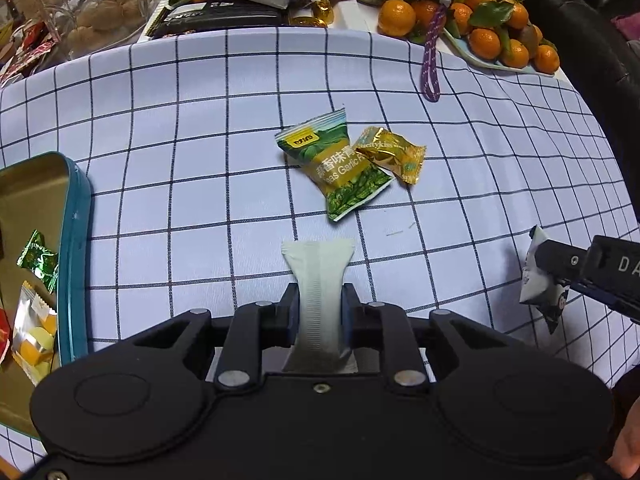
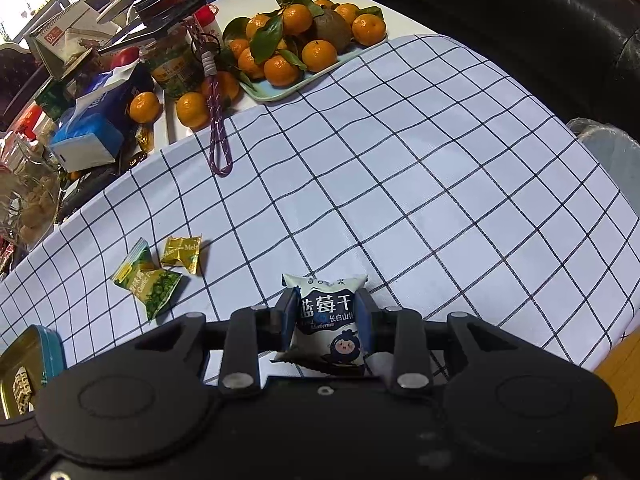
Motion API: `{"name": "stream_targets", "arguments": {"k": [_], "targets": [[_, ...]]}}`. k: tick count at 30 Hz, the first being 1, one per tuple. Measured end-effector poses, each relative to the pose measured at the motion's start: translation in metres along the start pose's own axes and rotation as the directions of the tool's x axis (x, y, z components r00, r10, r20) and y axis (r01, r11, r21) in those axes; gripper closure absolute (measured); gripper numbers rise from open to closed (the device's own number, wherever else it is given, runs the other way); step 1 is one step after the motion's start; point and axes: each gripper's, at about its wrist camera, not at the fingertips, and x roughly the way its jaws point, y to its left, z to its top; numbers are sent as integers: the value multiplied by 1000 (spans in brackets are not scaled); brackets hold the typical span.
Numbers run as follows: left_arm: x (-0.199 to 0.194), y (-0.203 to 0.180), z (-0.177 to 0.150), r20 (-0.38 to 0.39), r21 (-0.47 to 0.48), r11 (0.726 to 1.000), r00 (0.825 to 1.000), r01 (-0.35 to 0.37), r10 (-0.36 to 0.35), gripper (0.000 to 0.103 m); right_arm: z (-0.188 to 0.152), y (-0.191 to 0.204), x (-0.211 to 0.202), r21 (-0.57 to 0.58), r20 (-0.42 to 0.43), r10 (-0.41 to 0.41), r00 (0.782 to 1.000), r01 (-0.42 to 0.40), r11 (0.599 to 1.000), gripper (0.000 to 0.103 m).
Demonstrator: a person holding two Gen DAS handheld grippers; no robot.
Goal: Organize snacks
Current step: 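Carry the white bar and strawberry packets over the gold tin with both tools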
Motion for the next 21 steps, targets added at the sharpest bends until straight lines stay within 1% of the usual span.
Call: {"name": "stream_targets", "arguments": {"k": [3, 9, 16, 21], "targets": [[-7, 6, 1, 26, -21, 1000, 999, -22, 22, 76, 0, 3, -1, 2, 0, 1, 1000, -1, 1000, 70], [-28, 30, 10, 74, -96, 995, 997, -31, 38, 76, 2, 23, -9, 3, 10, 21, 1000, -21, 1000, 70], [-51, 69, 11, 111, -165, 983, 989, -83, 102, 76, -2, 64, -11, -29, 20, 50, 999, -50, 998, 70], [-68, 103, 5, 125, -216, 969, 981, -116, 145, 76, -9, 97, -12, -72, 9, 86, 996, -85, 994, 70]]}}
